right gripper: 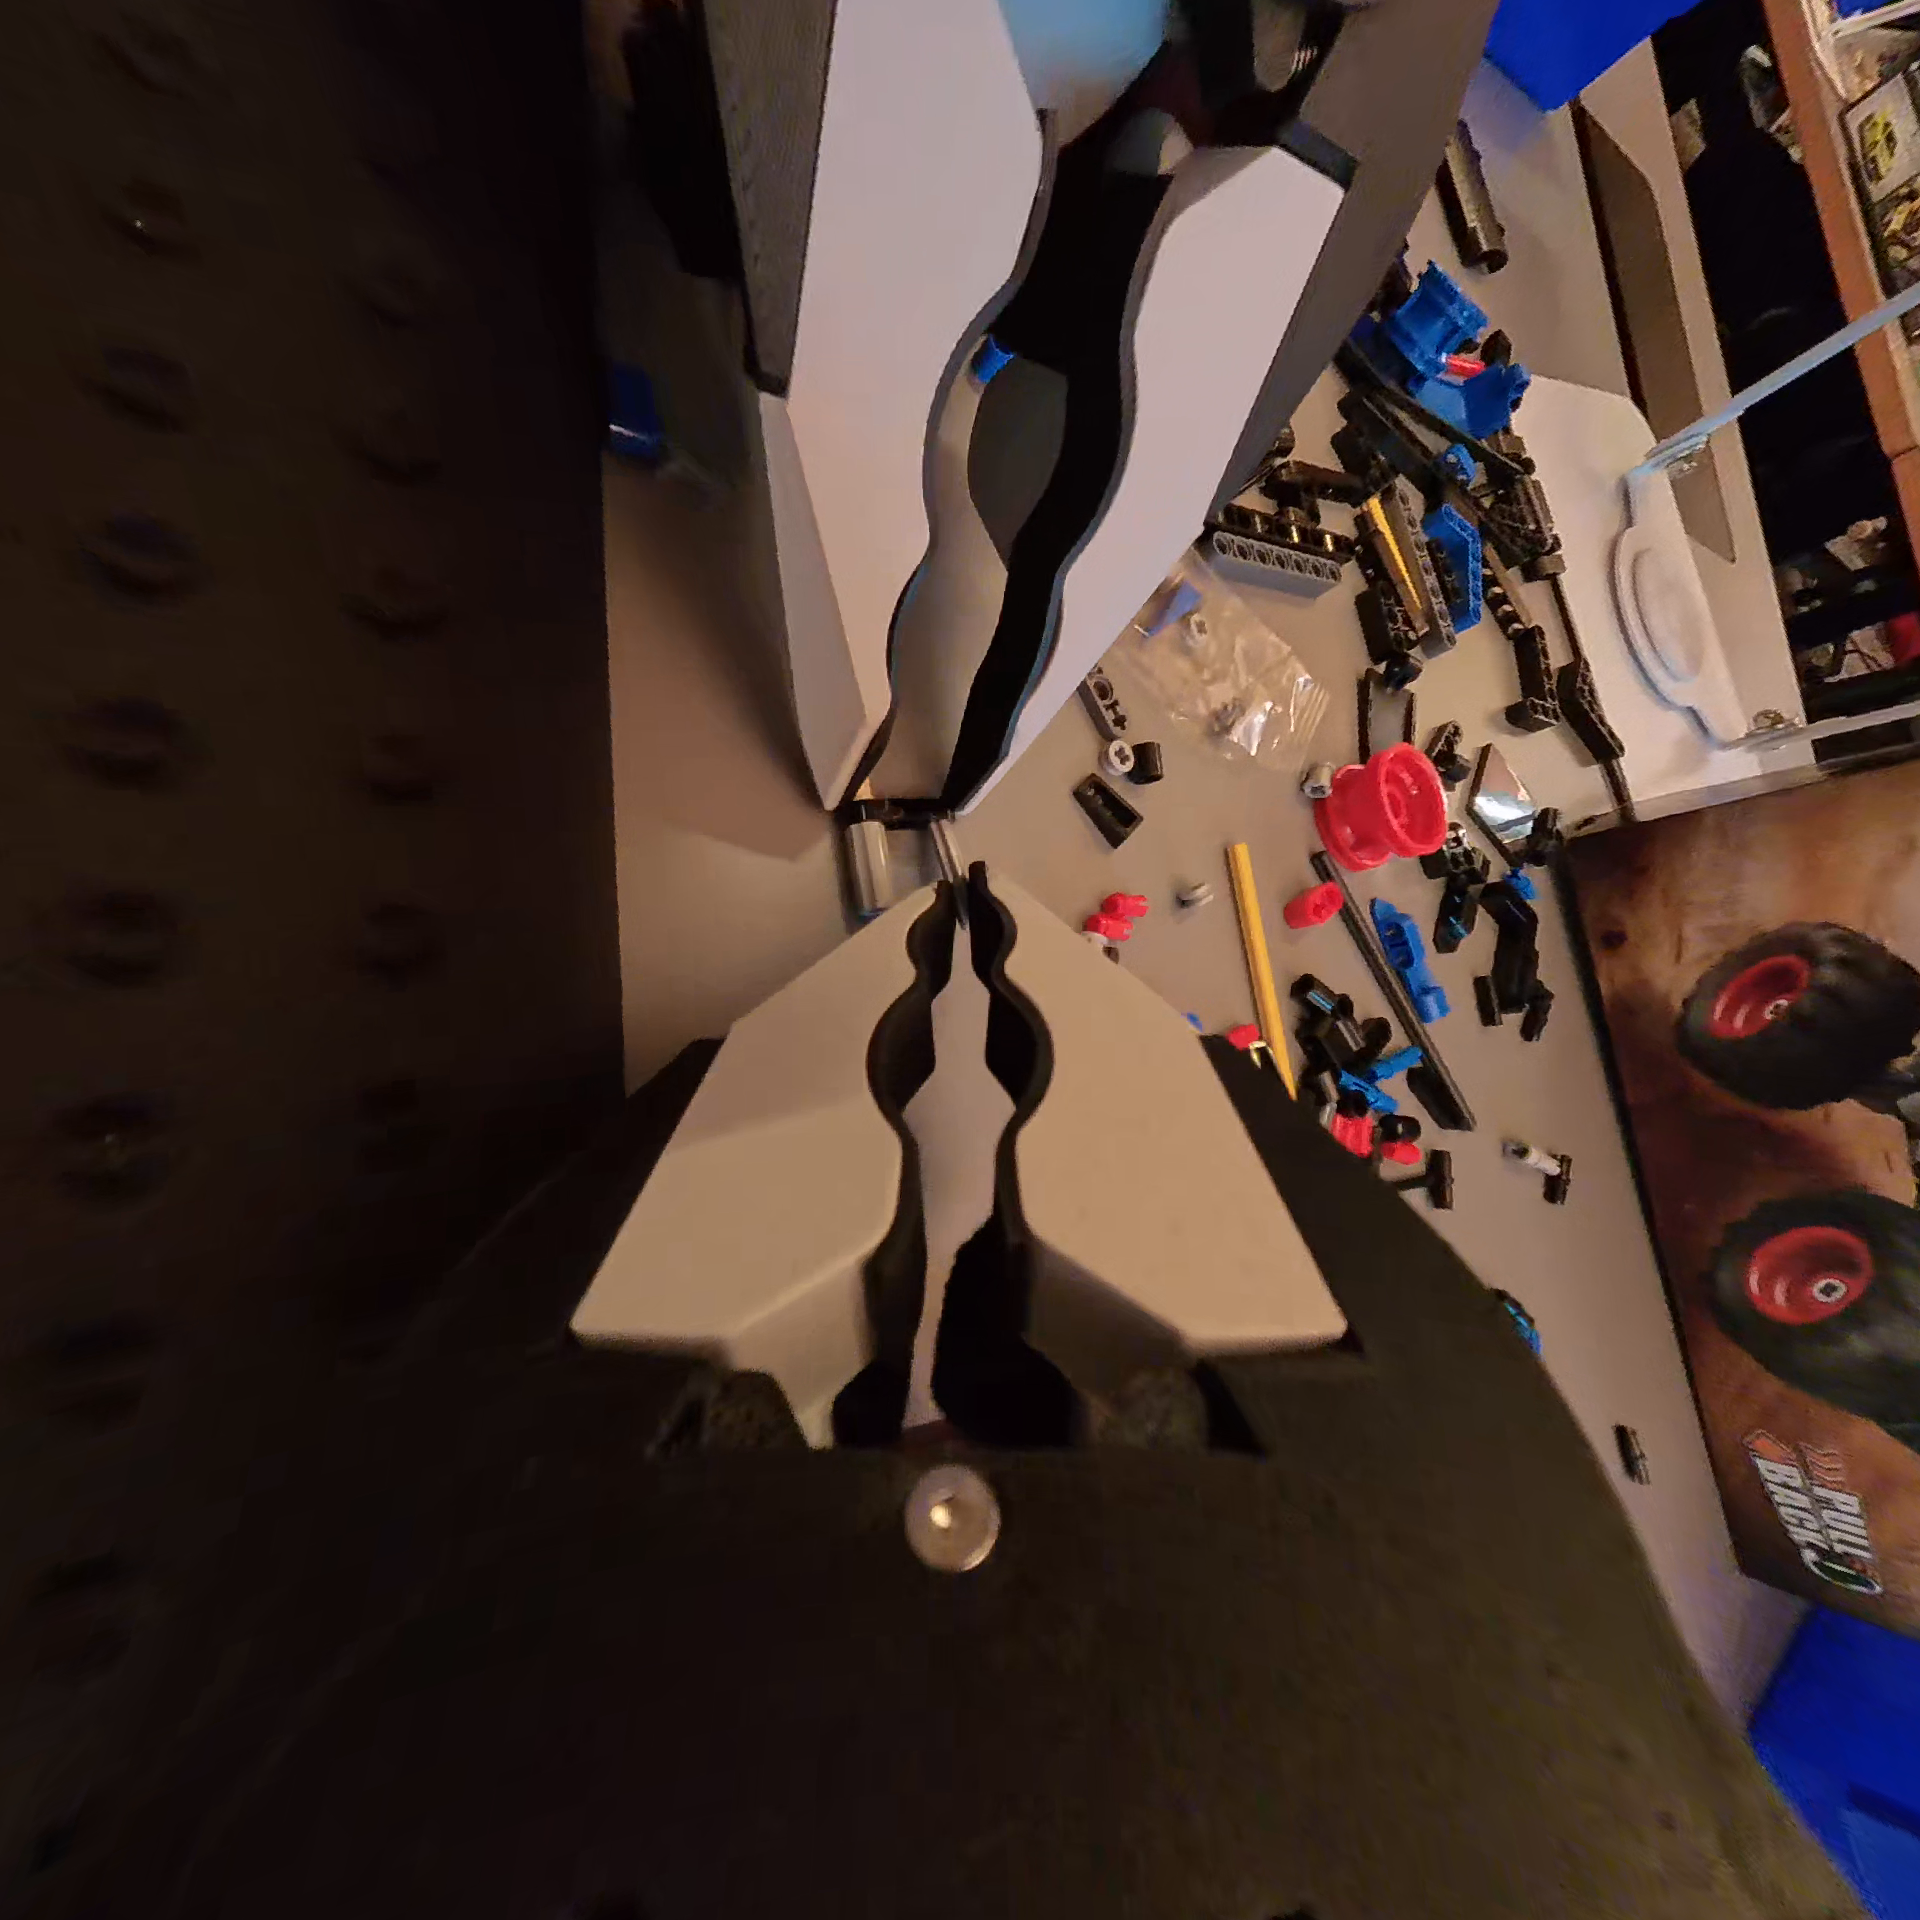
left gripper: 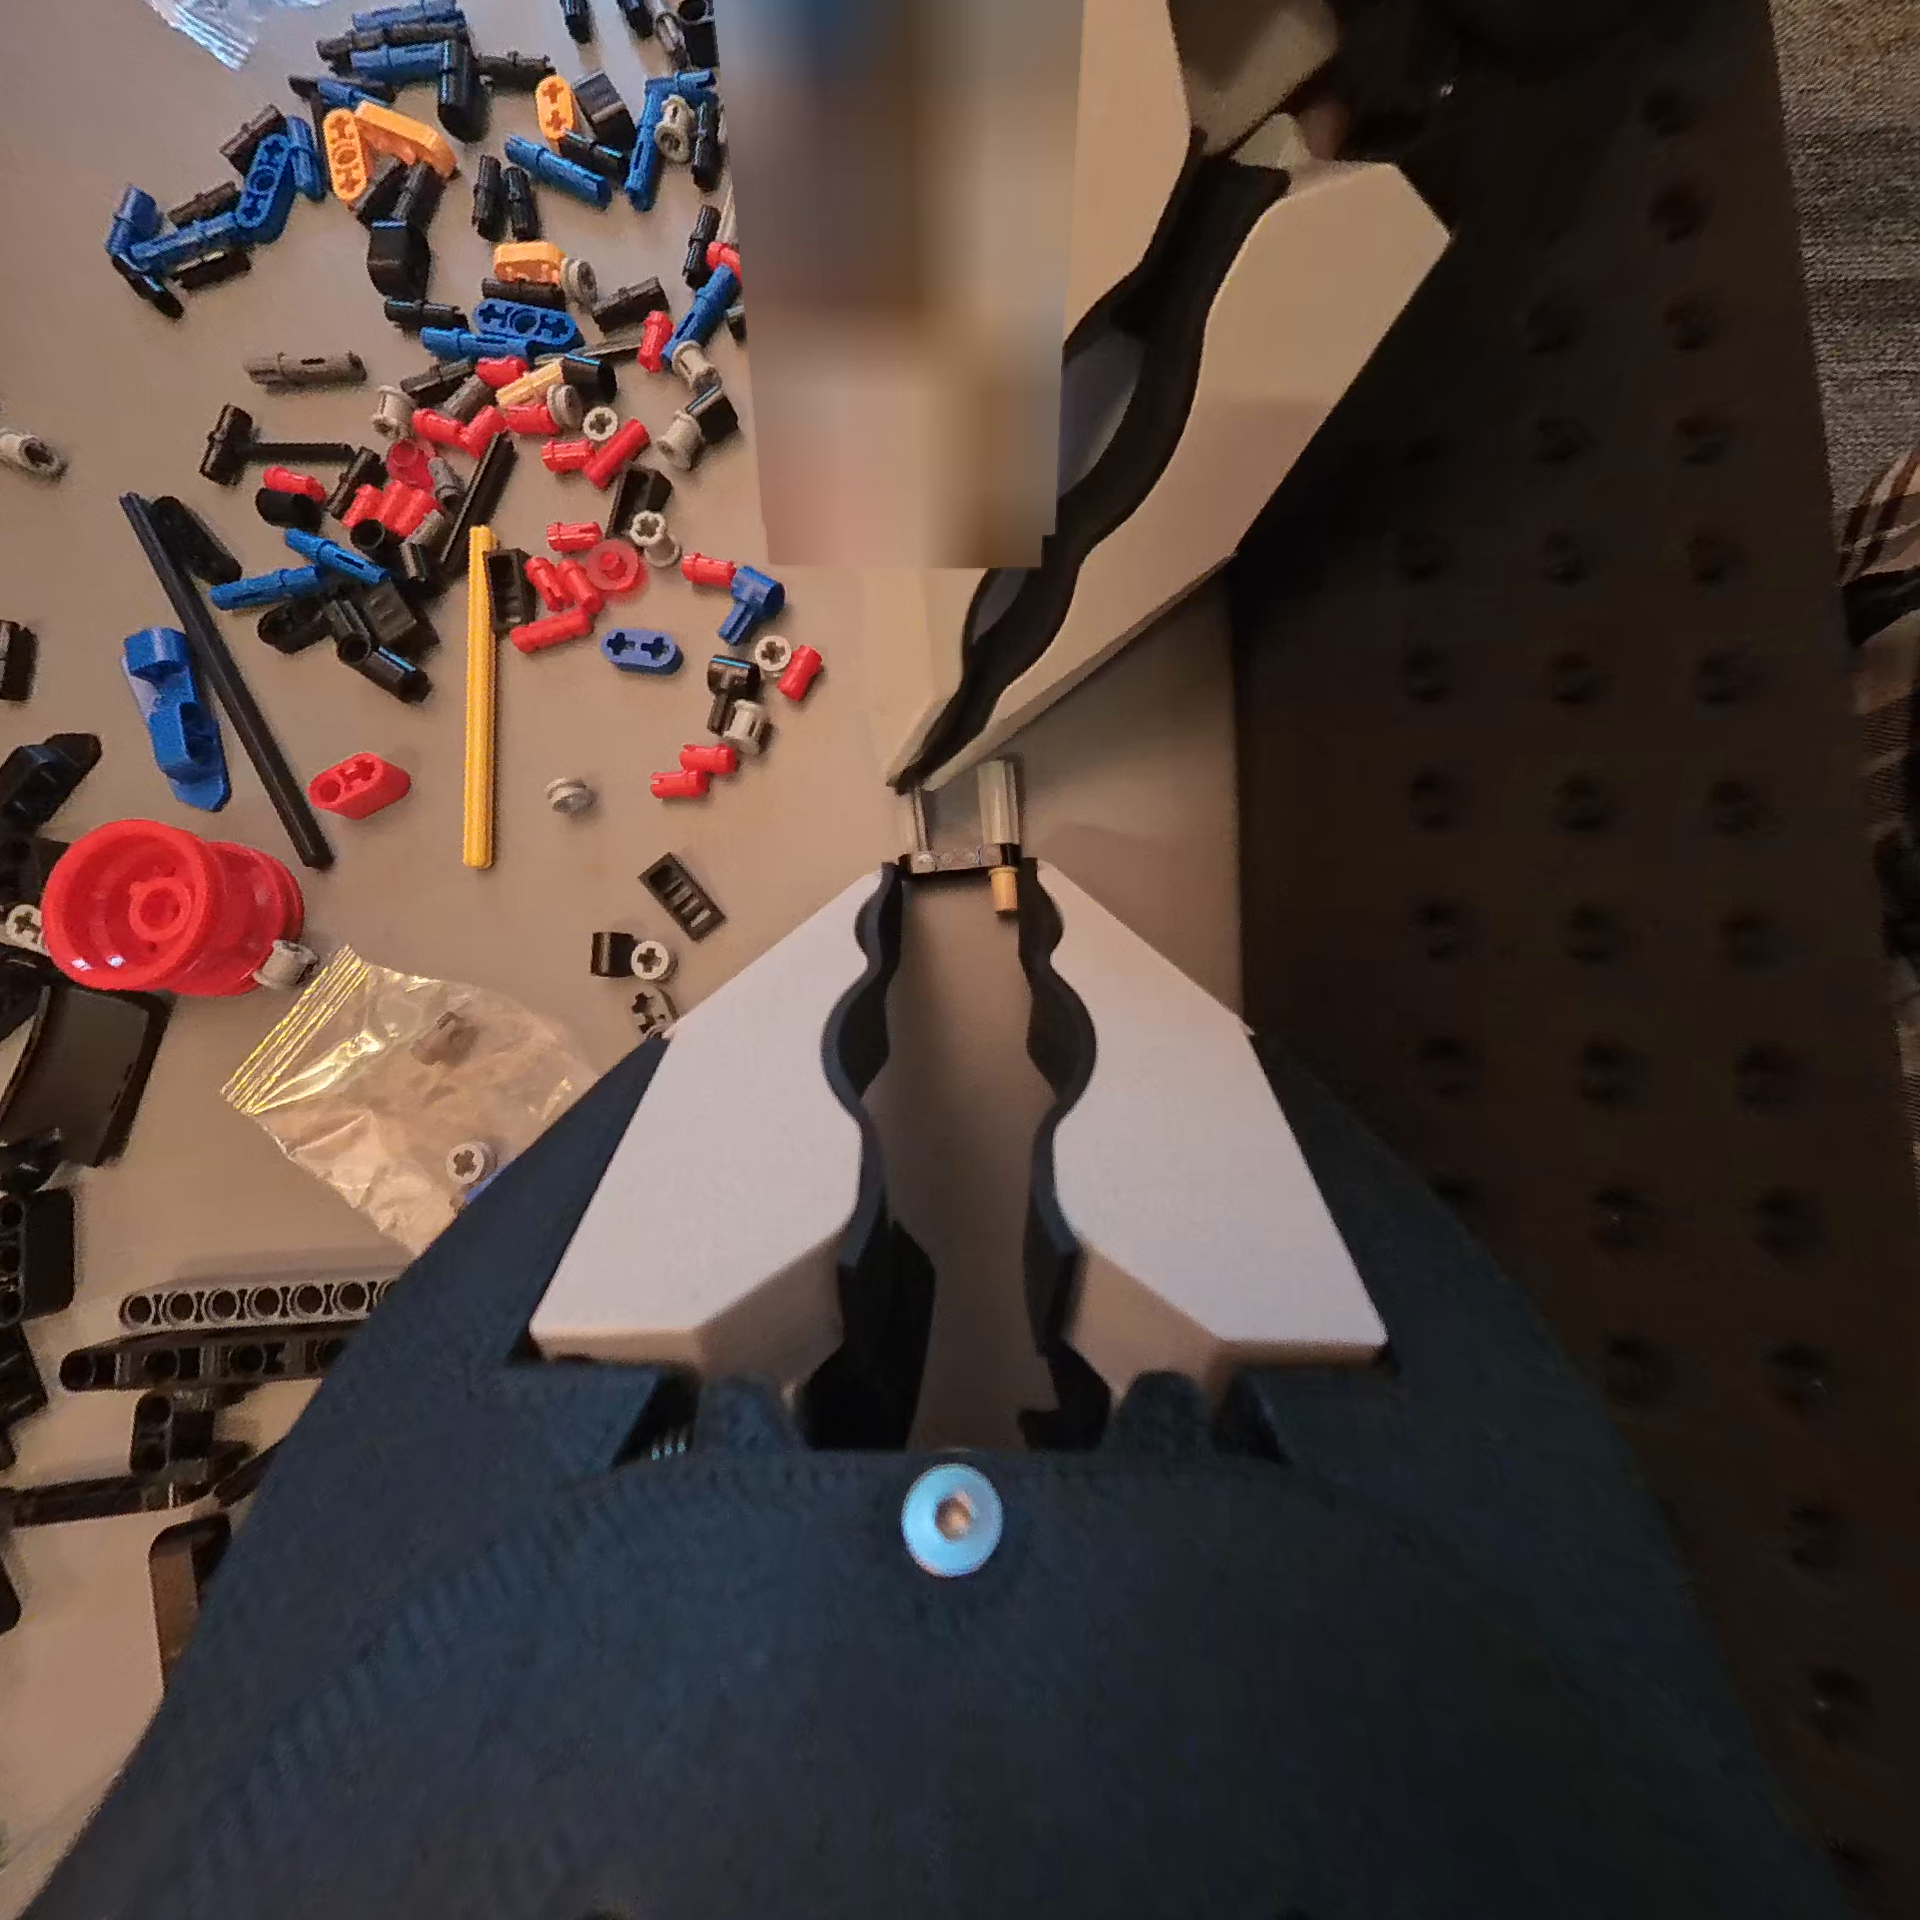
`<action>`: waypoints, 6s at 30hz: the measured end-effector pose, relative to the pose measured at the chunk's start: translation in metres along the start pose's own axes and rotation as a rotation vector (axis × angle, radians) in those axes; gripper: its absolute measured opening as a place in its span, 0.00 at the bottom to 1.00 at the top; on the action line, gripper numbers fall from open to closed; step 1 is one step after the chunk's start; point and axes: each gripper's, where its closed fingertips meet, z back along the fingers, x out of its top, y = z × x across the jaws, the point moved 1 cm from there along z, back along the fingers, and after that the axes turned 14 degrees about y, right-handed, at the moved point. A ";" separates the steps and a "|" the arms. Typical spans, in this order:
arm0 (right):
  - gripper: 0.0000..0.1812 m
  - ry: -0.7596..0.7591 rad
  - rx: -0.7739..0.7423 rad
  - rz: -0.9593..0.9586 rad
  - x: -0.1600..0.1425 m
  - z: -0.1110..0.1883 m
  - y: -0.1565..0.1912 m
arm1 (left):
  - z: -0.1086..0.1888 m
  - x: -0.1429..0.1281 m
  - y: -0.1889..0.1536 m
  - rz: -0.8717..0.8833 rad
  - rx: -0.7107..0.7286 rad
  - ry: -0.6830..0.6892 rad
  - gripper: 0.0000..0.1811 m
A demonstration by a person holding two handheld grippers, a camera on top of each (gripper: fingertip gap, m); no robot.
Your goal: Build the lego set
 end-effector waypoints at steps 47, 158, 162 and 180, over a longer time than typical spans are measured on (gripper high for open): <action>0.00 -0.070 0.344 -0.197 0.002 -0.003 0.003 | -0.001 0.002 -0.001 -0.007 -0.035 -0.024 0.11; 0.01 -0.090 0.344 -0.319 0.007 0.003 0.006 | 0.014 -0.023 0.012 -0.231 0.038 -0.027 0.09; 0.01 -0.099 0.337 -0.318 0.008 0.004 0.006 | 0.014 -0.024 0.013 -0.232 0.039 -0.021 0.09; 0.02 -0.122 0.324 -0.331 0.008 0.007 0.002 | 0.017 -0.027 0.018 -0.226 0.040 -0.020 0.11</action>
